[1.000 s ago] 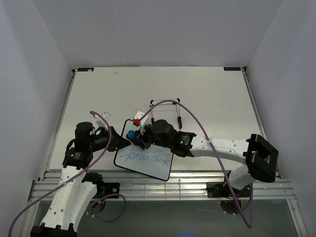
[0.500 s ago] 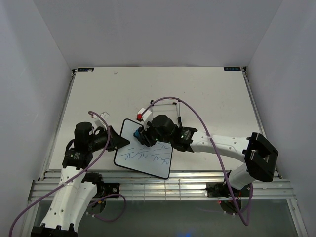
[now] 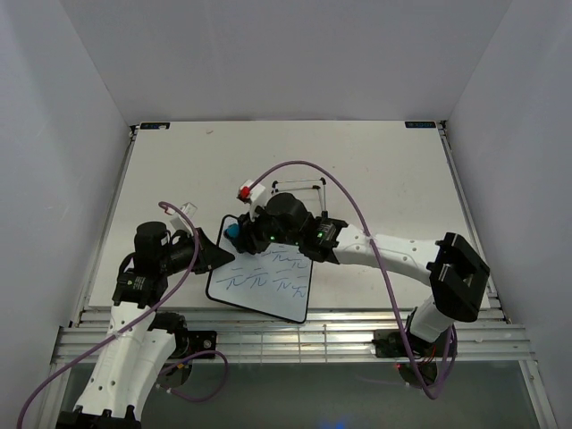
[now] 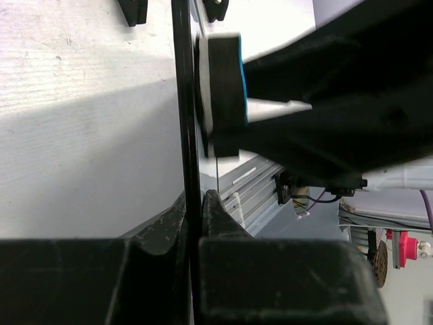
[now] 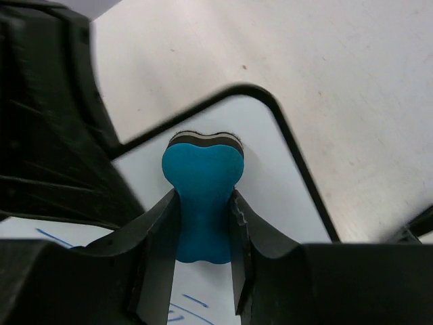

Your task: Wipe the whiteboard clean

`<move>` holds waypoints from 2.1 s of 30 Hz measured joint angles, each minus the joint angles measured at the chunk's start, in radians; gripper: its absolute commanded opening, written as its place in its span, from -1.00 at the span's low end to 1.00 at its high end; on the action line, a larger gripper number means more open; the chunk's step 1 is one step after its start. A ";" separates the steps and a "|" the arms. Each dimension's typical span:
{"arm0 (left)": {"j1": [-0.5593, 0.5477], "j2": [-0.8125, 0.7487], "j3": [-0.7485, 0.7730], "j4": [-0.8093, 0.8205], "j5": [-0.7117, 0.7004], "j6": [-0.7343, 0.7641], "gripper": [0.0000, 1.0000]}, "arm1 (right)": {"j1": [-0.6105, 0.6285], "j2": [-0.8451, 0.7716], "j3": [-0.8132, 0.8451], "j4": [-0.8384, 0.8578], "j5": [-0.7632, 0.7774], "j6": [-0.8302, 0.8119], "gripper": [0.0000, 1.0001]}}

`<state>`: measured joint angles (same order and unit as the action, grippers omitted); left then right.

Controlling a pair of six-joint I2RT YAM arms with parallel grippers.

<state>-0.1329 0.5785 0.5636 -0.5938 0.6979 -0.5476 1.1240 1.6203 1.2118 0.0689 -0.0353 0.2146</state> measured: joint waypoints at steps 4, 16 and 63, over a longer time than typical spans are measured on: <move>0.000 0.001 0.000 -0.005 -0.008 -0.011 -1.00 | -0.105 -0.032 -0.117 0.032 -0.011 0.061 -0.55; -0.002 0.000 0.000 -0.011 -0.010 -0.020 -1.00 | -0.142 -0.126 -0.281 -0.074 0.078 0.124 -0.56; -0.006 0.023 0.007 0.090 -0.005 0.024 -1.00 | -0.118 -0.175 -0.394 0.240 -0.085 0.360 -0.62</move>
<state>-0.1390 0.6014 0.5705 -0.5037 0.6926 -0.5232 1.0061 1.4452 0.8181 0.3088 -0.1204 0.5751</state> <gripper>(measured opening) 0.146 0.364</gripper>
